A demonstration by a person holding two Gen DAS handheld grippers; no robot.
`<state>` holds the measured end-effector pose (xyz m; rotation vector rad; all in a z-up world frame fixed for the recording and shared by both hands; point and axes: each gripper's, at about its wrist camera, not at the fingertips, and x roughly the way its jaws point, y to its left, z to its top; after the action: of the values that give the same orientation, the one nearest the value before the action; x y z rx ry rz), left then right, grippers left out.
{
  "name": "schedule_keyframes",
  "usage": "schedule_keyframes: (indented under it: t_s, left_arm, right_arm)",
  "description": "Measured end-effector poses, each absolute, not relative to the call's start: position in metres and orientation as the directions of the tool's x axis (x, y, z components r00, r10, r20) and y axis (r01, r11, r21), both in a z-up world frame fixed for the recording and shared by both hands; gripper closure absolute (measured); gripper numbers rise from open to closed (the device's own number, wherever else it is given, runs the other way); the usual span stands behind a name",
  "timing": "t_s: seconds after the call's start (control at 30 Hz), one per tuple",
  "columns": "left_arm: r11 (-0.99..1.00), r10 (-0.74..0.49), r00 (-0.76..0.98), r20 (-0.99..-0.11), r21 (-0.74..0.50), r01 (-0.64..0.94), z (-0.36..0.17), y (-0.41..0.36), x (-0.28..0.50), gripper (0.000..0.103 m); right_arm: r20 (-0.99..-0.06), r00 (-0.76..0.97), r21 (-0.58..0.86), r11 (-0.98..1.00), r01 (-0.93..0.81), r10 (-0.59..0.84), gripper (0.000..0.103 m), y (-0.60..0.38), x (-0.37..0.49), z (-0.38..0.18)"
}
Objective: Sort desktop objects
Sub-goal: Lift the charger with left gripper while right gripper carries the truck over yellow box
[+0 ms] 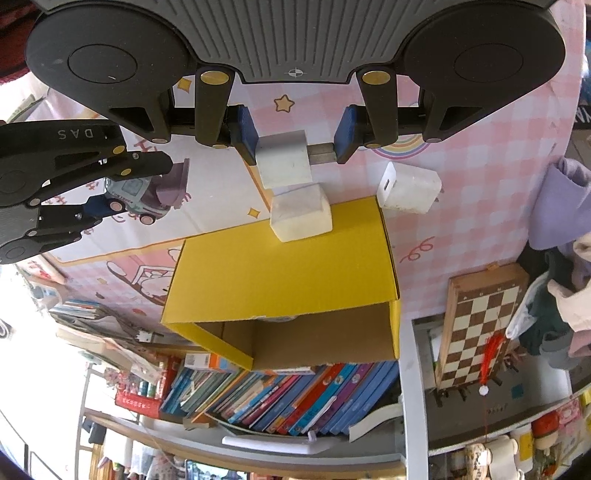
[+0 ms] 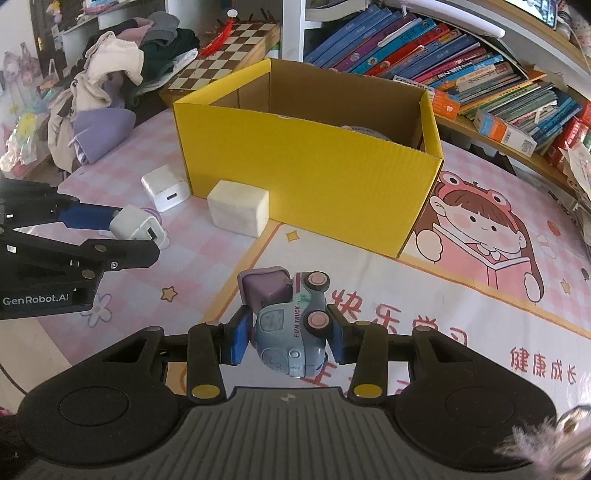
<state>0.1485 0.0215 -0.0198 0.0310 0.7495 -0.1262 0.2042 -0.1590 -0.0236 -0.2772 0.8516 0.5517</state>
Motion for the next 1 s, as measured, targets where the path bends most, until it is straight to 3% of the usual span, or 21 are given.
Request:
schedule_keyframes:
  t_s: [0.57,1.0]
  left_arm:
    - [0.983,-0.144,0.815,-0.561,0.015,0.183,0.028,0.028,0.156,0.061]
    - [0.990,-0.082,0.876,-0.475,0.060,0.126,0.056,0.028,0.199,0.061]
  right_arm:
    - [-0.690,0.617,-0.018,0.843,-0.538,0.379,0.063,-0.160,0.210,0.024]
    - [-0.600,0.667,-0.051,0.810,-0.584,0.442,0.063,-0.157,0.273,0.065]
